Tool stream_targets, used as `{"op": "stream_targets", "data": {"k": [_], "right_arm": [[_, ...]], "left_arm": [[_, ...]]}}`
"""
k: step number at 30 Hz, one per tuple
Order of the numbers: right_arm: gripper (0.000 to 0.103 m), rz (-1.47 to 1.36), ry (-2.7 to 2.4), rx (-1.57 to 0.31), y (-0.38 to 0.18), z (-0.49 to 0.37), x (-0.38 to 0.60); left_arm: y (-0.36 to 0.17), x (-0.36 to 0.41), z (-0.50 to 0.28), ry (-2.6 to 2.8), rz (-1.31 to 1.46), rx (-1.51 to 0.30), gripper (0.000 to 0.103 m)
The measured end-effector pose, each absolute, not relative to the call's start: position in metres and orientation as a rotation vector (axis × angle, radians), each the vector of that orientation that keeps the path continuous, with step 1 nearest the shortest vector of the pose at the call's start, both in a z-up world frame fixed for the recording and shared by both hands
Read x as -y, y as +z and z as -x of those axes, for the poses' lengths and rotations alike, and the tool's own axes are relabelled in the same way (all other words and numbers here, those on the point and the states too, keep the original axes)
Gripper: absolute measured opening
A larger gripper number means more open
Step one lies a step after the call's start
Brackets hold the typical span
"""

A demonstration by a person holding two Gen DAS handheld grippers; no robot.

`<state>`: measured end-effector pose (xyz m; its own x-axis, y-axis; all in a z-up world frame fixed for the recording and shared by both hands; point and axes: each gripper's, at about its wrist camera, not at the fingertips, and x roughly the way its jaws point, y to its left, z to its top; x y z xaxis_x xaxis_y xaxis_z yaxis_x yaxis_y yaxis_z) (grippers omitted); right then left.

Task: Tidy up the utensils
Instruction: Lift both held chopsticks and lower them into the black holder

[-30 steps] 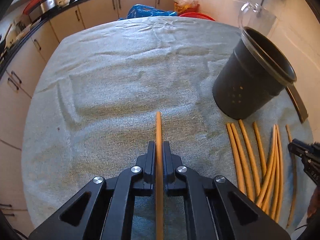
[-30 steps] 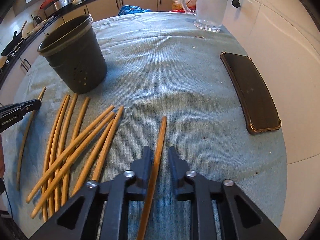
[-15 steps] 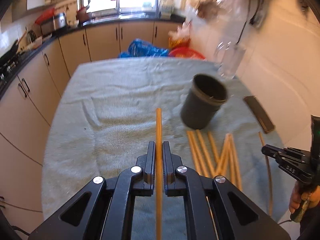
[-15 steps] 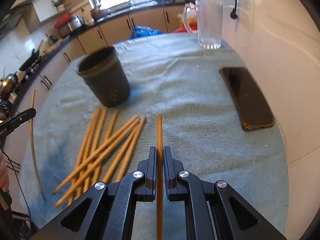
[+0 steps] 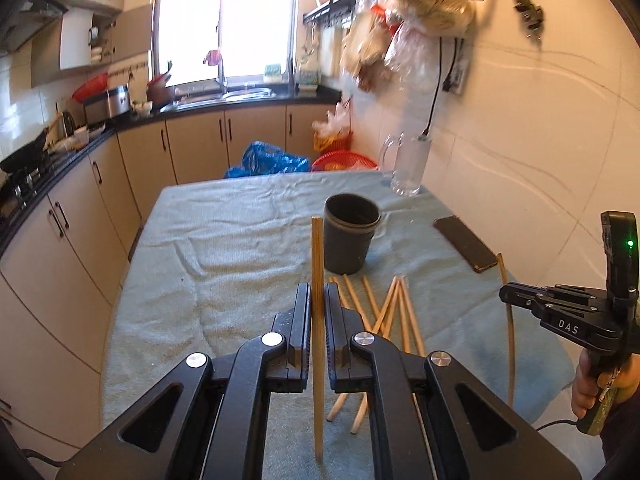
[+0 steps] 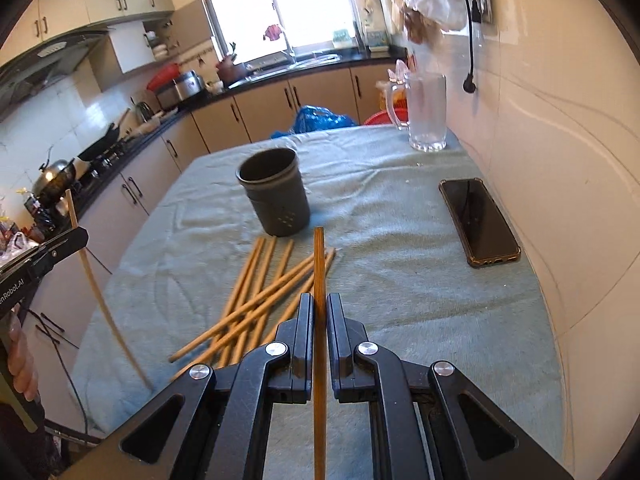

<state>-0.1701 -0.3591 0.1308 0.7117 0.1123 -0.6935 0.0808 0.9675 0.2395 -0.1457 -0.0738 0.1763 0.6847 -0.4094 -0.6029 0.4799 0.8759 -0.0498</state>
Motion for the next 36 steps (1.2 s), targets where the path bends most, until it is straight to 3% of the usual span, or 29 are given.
{"op": "stream_targets", "data": {"k": [18,29,36], "right_arm": [[0.007,-0.25,0.078,-0.619,0.19,0.164,0.338],[0.007,-0.255,0.072,-0.403,0.264,0.112,0.338],[0.007,-0.275,0.016,-0.367,0.272,0.063,0.348]], "left_arm": [[0.236,0.085,0.141,-0.571,-0.056,-0.551,0.006],[0.279,0.131,0.077,-0.566,-0.044,-0.495,0.006],[0.281,0.165,0.02,-0.568,-0.005,-0.545,0.006]]}}
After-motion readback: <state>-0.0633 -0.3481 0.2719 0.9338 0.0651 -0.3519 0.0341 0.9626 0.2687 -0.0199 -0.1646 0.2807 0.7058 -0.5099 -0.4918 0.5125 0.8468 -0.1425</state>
